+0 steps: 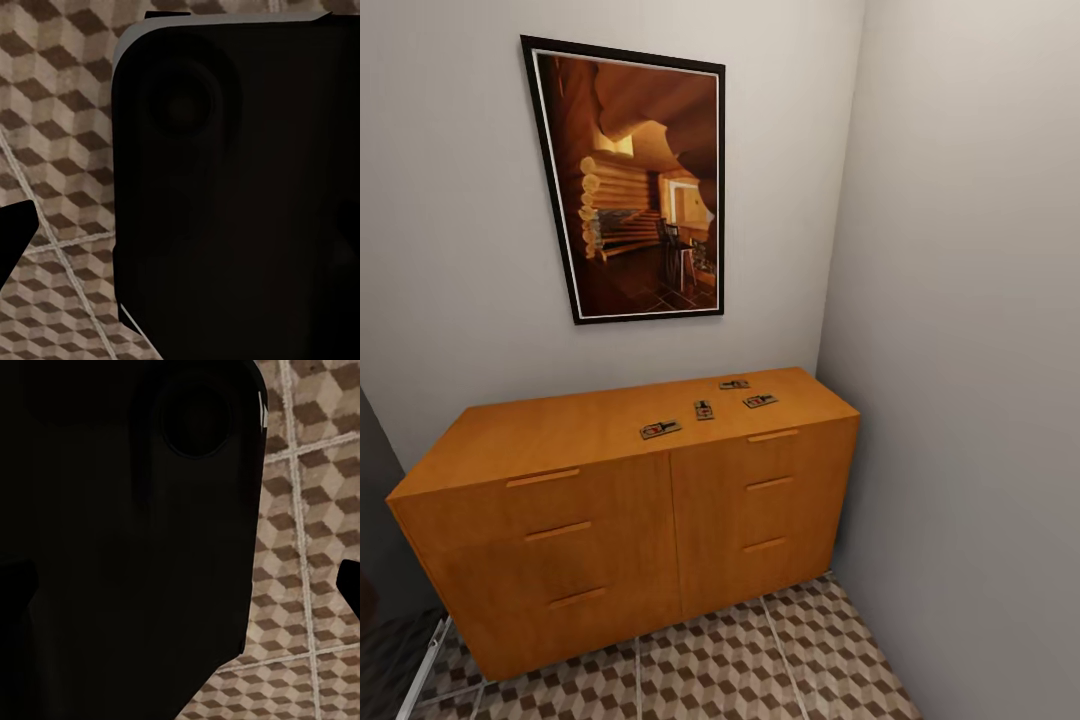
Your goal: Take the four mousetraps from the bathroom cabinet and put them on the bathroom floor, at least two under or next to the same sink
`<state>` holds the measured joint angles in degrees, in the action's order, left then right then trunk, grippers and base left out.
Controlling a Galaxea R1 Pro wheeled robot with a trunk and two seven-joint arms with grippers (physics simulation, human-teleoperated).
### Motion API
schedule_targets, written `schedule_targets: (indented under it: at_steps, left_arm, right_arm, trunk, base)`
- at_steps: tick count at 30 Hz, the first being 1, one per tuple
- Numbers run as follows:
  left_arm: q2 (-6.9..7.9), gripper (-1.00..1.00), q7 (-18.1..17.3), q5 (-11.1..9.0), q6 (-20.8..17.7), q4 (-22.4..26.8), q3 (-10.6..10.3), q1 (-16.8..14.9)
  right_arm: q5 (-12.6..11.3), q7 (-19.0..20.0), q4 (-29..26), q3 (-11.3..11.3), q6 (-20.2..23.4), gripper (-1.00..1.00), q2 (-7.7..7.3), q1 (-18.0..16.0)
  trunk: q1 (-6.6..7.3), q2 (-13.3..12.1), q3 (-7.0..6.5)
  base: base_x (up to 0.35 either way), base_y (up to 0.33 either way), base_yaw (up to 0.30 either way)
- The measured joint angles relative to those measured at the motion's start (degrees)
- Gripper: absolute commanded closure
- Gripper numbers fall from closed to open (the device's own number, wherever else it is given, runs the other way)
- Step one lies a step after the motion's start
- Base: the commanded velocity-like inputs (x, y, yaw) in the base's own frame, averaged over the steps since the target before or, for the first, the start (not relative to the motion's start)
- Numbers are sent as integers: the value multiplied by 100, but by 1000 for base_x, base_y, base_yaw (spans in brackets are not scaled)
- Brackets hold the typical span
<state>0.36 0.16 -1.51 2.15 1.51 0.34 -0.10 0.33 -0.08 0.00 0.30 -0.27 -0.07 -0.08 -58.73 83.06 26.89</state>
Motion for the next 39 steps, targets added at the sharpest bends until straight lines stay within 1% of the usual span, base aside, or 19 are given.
schedule_targets:
  at_steps: [23, 33, 39]
  left_arm:
    - [1, -100, -3, 0, 6, 0, 0, 0]
    - [-9, -100, 51, 5, 4, 8, -7, 2]
    - [-7, -100, 75, 12, -1, 113, -34, -2]
  right_arm:
    - [7, 0, 0, 2, -2, -100, -12, 0]
    - [1, 0, 0, -2, -3, -100, -30, 0]
    - [15, -2, -3, -1, 10, -100, -42, 0]
  trunk:
    - [0, 0, 0]
    - [0, 0, 0]
    - [0, 0, 0]
  base:
    - [0, 0, 0]
    - [0, 0, 0]
    - [0, 0, 0]
